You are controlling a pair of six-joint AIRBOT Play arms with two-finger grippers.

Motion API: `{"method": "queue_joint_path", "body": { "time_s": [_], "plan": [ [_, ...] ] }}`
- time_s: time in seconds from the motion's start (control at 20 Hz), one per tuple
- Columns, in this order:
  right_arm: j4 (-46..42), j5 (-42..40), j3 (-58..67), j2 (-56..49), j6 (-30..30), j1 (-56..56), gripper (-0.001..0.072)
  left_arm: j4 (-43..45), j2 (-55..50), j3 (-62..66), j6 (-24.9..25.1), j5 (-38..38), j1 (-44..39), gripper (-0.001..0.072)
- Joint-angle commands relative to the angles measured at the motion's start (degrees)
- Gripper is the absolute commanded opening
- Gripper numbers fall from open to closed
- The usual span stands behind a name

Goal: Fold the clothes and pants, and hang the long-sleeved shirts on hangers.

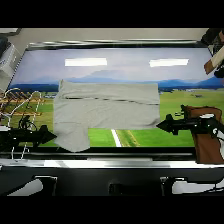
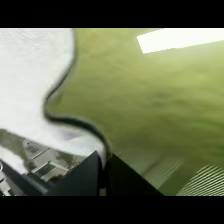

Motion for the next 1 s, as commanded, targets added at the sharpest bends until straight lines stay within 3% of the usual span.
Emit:
{"method": "queue_joint_path", "body": {
  "time_s": [0.0, 0.1, 0.3, 0.4, 0.55, 0.7, 0.95],
  "plan": [
    [1.84, 8.37, -0.04, 3.78, -1.44, 0.02, 0.0032, 0.04, 4.09, 1.29, -1.81, -4.98, 0.07, 0.0014],
    [1.66, 13.31, -0.04, 8.98, -0.87, 0.02, 0.0031, 0.04, 9.9, 1.99, -4.94, -6.91, 0.07, 0.0014],
    [-5.86, 17.11, -0.04, 24.61, 6.64, 0.02, 0.0031, 0.31, 21.09, 2.12, -10.62, -10.86, 0.04, 0.0013],
    [-10.8, 18.16, -0.04, 31.69, 10.34, 0.0, 0.0031, -0.15, 23.78, 2.23, -12.26, -12.31, 0.04, 0.0013],
    [-10.95, 17.46, -0.02, 38.14, 13.4, 0.02, 0.003, -3.85, 23.69, 4.0, -12.39, -11.15, -1.38, 0.0013],
    [-9.79, 10.27, -0.02, 36.83, 12.74, 0.02, 0.003, -4.7, 19.67, 8.87, -12.37, -4.96, -7.04, 0.0012],
    [-7.04, 0.42, 1.36, 27.02, 8.35, 1.77, 0.003, -6.4, 2.93, 21.66, -12.24, 4.15, -17.92, 0.0012]
  ]
}}
